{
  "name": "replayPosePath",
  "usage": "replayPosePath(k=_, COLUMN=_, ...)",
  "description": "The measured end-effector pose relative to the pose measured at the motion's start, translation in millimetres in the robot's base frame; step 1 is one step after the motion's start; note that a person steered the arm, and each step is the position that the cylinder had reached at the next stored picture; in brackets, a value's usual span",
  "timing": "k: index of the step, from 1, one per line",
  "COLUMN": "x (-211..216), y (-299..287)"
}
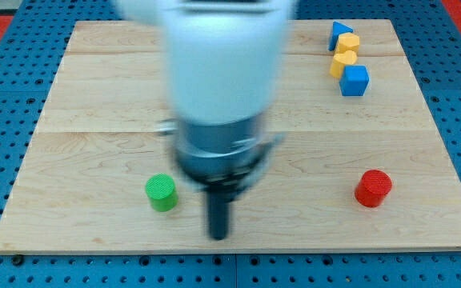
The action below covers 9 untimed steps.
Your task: Slide the green blocks towards the red star
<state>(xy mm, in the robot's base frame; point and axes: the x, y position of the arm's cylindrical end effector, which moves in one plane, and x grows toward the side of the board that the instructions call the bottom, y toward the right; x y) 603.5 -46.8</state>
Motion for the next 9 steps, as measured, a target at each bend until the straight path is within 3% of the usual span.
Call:
replayPosePath(k=1, x=-44, y=-68)
replayPosePath(k=3, x=-117, y=-47)
replayPosePath(k=6, x=-112, y=16)
replayPosePath(k=9, x=-165, y=29)
